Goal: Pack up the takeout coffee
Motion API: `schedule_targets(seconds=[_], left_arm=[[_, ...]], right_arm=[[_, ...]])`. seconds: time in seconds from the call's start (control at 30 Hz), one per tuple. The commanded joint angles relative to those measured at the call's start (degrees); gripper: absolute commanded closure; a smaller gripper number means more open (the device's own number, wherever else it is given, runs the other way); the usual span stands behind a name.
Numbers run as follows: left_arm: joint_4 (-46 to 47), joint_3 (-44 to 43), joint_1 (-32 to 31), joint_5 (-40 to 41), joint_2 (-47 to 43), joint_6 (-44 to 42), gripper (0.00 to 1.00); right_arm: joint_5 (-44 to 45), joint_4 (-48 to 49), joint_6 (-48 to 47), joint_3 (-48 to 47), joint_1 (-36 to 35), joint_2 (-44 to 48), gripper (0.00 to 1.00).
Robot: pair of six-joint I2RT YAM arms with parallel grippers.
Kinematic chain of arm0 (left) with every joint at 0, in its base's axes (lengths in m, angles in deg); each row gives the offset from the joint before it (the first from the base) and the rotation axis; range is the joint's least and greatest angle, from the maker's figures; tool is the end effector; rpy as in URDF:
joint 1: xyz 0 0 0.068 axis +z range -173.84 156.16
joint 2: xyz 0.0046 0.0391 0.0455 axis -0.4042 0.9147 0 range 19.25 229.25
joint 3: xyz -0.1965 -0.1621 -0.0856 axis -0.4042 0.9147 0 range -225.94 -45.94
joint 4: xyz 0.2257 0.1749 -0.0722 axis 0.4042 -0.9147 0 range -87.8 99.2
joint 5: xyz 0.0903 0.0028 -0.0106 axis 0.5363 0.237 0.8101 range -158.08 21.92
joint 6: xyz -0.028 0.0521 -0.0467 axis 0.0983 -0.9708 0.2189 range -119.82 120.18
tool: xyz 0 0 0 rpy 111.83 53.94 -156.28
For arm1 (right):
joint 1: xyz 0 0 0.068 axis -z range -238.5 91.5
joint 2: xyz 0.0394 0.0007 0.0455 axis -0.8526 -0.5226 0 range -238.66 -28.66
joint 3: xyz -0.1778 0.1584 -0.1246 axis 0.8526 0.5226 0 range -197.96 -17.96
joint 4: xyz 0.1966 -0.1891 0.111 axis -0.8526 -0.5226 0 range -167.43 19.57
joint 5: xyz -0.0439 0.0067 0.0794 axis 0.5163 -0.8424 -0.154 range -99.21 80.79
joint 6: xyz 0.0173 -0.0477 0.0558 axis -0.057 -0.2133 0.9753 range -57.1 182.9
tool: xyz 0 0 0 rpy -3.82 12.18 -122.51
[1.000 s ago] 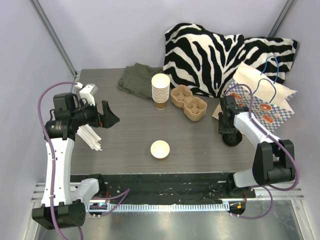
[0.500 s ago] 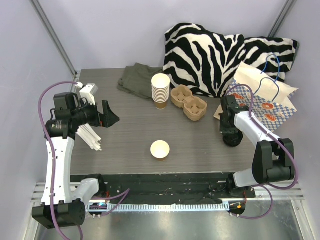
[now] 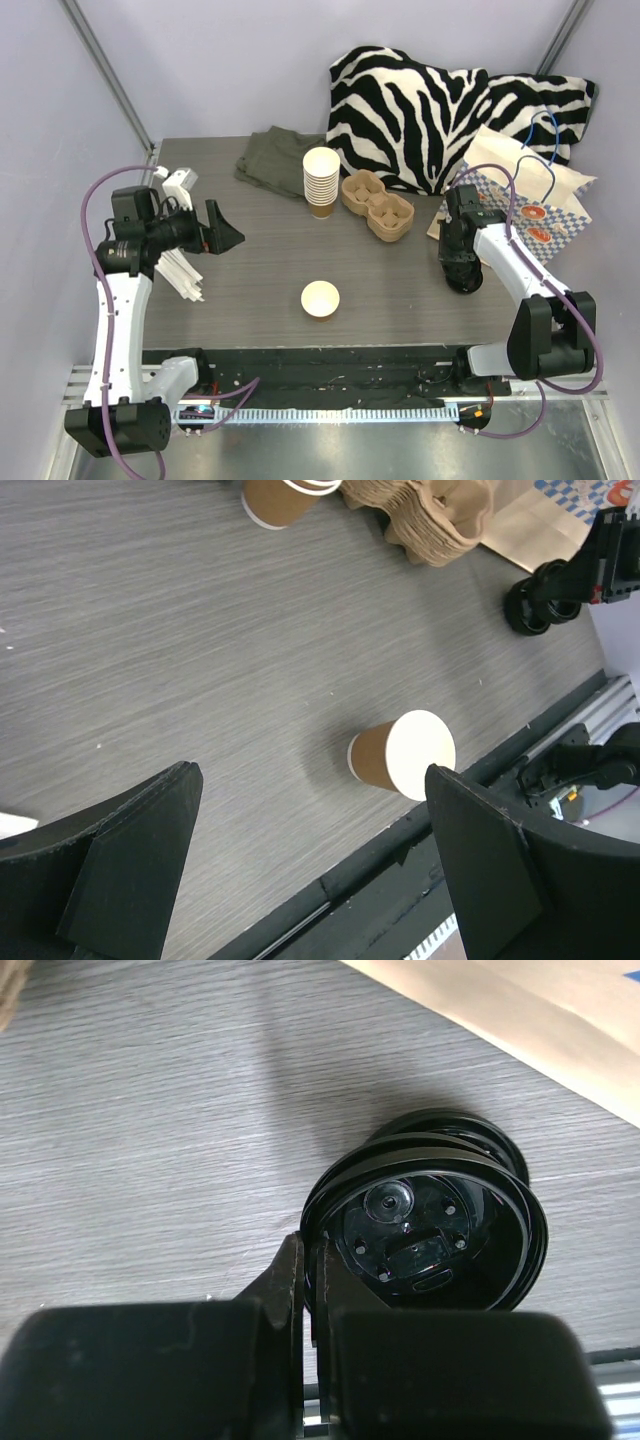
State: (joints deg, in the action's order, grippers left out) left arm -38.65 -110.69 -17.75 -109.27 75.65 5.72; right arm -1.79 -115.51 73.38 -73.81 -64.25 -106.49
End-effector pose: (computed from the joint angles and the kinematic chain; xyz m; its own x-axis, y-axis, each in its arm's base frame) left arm 0.2418 -0.0164 0.3524 -0.6706 -0.1447 -0.7275 0.3624 0.7918 -0.4916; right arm 0.3001 0.0220 0.1921 -0.9099 0.0897 -0.4050 0.1182 0.9919 -0.0459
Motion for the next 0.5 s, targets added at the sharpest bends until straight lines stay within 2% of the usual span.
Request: schedule_targets(seconds=[0.0,0.23,0.37,0.4,0.47], left_arm=[[6.63,2.96,-1.25,-4.16,-0.86,4.30,0.02],[7.25,1.03,-7.47,-3.64,2.39,3.95,0.05],[9.52,1.64,-11.61,-3.37,2.75,4.04,0.06],[10.49,2.52,-13.45,-2.59,2.57,5.17,0.07],[12.34,2.79,-15.83,-1.09,2.83,5.97,0.08]], right_arm=[[-2.85,0.43,-1.51,-1.98,0.22,3.46,0.99],[-2.85,-1.76,-8.89,-2.15,0.22,4.52,0.99],[-6.71,-3.69,-15.39,-2.85,0.22,6.19,0.99],[-13.59,-4.57,-19.06,-3.38,0.14,6.45,0.99],[-14.97,-5.54,-21.37,-3.73,-1.09,7.33,0.99]])
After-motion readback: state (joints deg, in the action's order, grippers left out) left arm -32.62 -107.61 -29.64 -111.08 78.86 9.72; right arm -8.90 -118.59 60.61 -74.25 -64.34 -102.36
